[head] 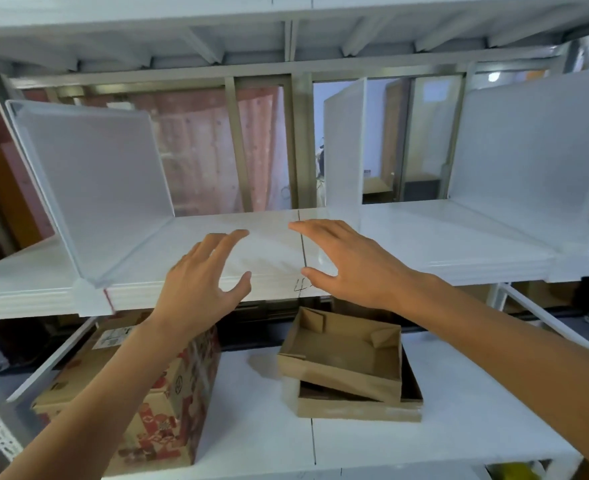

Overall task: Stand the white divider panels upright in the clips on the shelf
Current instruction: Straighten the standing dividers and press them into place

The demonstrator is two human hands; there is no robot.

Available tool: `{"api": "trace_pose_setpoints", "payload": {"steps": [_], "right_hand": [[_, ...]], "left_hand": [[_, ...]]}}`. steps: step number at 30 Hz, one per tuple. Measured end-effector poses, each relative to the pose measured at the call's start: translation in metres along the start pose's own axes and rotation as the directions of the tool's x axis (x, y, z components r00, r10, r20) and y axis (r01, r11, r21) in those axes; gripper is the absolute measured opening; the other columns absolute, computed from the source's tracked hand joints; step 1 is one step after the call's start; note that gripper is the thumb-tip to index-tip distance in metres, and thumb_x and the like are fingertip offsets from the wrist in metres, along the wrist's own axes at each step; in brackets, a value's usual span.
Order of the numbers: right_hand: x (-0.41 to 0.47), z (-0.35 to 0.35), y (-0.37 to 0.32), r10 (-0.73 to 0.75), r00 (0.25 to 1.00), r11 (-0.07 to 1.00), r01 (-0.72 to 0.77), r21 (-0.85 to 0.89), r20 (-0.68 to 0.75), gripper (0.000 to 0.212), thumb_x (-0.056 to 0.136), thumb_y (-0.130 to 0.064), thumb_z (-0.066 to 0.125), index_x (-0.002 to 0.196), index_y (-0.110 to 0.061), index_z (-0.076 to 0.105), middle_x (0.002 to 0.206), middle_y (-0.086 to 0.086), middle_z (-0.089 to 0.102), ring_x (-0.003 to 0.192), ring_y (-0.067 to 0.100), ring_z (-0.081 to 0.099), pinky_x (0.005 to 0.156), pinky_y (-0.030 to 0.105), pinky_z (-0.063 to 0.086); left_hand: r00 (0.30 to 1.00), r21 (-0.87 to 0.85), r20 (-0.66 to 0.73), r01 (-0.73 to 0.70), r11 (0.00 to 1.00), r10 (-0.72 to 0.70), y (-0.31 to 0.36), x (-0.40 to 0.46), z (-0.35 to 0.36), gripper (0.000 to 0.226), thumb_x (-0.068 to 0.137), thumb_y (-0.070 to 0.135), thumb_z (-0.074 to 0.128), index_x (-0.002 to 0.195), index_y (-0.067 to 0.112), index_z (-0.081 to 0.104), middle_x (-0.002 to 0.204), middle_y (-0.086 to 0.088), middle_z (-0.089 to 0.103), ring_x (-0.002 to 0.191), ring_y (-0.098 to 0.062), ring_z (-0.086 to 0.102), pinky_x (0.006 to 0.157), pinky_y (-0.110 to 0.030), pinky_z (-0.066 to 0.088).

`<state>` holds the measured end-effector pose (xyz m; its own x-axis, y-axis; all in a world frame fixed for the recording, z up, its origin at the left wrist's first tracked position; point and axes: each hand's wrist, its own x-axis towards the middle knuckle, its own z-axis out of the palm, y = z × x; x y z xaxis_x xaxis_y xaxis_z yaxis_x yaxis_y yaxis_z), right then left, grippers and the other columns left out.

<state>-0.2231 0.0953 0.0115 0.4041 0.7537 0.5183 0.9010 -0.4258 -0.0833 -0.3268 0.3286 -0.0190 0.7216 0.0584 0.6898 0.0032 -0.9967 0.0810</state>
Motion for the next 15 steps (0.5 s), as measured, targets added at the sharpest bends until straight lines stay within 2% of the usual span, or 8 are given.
{"api": "trace_pose_setpoints", "payload": {"steps": [5, 9, 12, 15], "right_hand": [[-0.025, -0.011, 0.019, 0.105, 0.994, 0.994, -0.105, -0.001, -0.013, 0.062, 0.094, -0.04, 0.053, 0.148, -0.034, 0.023, 0.151, -0.007, 0.036, 0.134, 0.013, 0.037, 0.102, 0.031, 0.039], [-0.042, -0.007, 0.047, 0.178, 0.984, 0.984, -0.179, -0.024, -0.013, 0.062, 0.093, -0.036, 0.056, 0.147, -0.033, 0.025, 0.15, -0.004, 0.037, 0.133, 0.016, 0.039, 0.102, 0.032, 0.041], [-0.05, 0.006, 0.076, 0.249, 0.962, 0.968, -0.246, -0.041, 0.114, 0.068, 0.089, -0.035, 0.063, 0.147, -0.03, 0.027, 0.151, -0.001, 0.036, 0.135, 0.019, 0.037, 0.106, 0.036, 0.039], [-0.055, 0.021, 0.103, 0.241, 0.933, 0.97, -0.22, -0.107, 0.266, 0.074, 0.084, -0.031, 0.068, 0.147, -0.023, 0.03, 0.152, 0.001, 0.035, 0.136, 0.021, 0.032, 0.111, 0.036, 0.03]], "left_hand": [[0.997, -0.142, 0.029, -0.064, 0.988, 0.068, 0.032, 0.001, 0.025, 0.055, 0.086, 0.037, 0.062, 0.138, 0.031, 0.042, 0.128, 0.007, 0.055, 0.11, -0.015, 0.057, 0.086, -0.035, 0.051], [0.989, -0.216, 0.063, -0.117, 0.969, 0.134, 0.062, 0.002, 0.048, 0.055, 0.085, 0.036, 0.061, 0.137, 0.031, 0.044, 0.126, 0.007, 0.055, 0.111, -0.014, 0.056, 0.087, -0.036, 0.052], [0.98, -0.208, 0.107, -0.142, 0.968, 0.167, 0.083, 0.014, 0.071, 0.059, 0.084, 0.04, 0.06, 0.14, 0.036, 0.041, 0.129, 0.005, 0.054, 0.113, -0.016, 0.053, 0.091, -0.039, 0.051], [0.957, -0.093, 0.22, -0.175, 0.98, 0.191, 0.109, 0.029, 0.1, 0.075, 0.081, 0.047, 0.064, 0.148, 0.04, 0.029, 0.144, 0.0, 0.045, 0.13, -0.021, 0.044, 0.106, -0.041, 0.04]]}}
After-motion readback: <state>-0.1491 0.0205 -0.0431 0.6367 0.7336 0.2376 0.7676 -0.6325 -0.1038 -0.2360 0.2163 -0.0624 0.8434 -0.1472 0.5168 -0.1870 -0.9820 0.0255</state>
